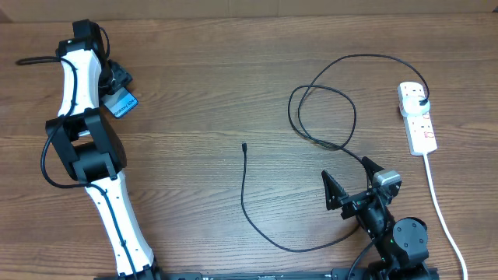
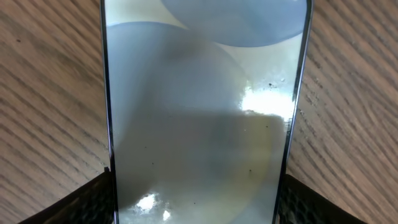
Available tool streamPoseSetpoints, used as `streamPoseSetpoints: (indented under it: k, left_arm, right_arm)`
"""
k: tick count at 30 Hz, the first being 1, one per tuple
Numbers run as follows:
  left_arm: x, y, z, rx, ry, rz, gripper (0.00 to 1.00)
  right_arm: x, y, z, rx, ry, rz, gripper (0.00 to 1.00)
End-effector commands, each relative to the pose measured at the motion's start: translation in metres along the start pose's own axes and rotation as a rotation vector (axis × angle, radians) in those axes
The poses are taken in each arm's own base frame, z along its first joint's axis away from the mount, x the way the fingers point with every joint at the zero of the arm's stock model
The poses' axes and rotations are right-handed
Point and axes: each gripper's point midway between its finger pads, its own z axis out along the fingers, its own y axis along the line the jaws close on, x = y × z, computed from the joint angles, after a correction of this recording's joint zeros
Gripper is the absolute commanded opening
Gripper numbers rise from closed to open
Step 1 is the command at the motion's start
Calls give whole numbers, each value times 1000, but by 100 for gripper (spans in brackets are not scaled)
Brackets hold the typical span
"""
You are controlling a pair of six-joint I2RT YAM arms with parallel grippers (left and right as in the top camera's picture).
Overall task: Plug charger to phone and switch on socket
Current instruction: 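Lower the left gripper and grasp the phone's bottom edge, then lift the phone with the left gripper toward the table center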
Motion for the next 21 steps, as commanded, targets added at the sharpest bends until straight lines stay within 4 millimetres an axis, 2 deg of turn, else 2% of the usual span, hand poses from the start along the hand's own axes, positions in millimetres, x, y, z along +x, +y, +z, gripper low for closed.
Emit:
streamPoseSetpoints:
  k: [1, 10, 14, 21]
  left_arm:
    - [12, 11, 22, -41, 58, -12, 70]
    - [15, 10, 22, -36, 72, -11, 58]
    - [17, 8, 21, -23, 80, -10, 47]
    - [19, 1, 15, -2, 85, 0, 40]
  right_arm:
    - [-3, 0, -1, 2, -14, -9, 100]
    - [-3, 0, -1, 2, -14, -9, 100]
    - [-3, 0, -1, 2, -14, -9, 100]
    - [-3, 0, -1, 2, -14, -9, 100]
